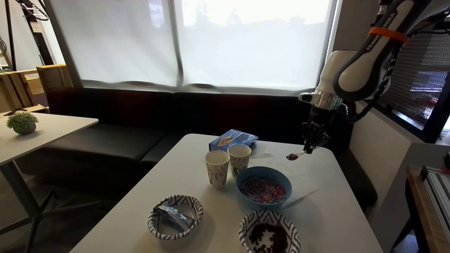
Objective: Transfer a spoonful of contents from the blue bowl onto the paper towel
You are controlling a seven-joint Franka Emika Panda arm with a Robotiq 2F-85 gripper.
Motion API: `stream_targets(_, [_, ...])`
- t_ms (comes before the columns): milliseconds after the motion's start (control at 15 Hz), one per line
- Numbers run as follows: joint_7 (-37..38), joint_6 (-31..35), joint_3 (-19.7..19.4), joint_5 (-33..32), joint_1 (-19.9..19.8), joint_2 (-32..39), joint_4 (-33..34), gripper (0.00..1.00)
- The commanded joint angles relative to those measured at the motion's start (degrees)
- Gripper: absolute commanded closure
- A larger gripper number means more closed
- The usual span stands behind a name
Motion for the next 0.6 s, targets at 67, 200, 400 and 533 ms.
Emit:
stream_targets(67, [5.97, -3.03, -13.10, 1.91, 17.35, -1.58, 2.24, 0.97])
stream_targets(200, [9.47, -3.39, -19.71, 1.74, 25.46, -0.83, 3.77, 0.97])
stream_targets(400, [13.69, -4.72, -27.56, 1.67, 35.75, 1.18, 6.42, 0.97])
stream_targets(533, [15.61, -5.80, -31.50, 1.81, 41.15, 2.41, 7.97, 0.97])
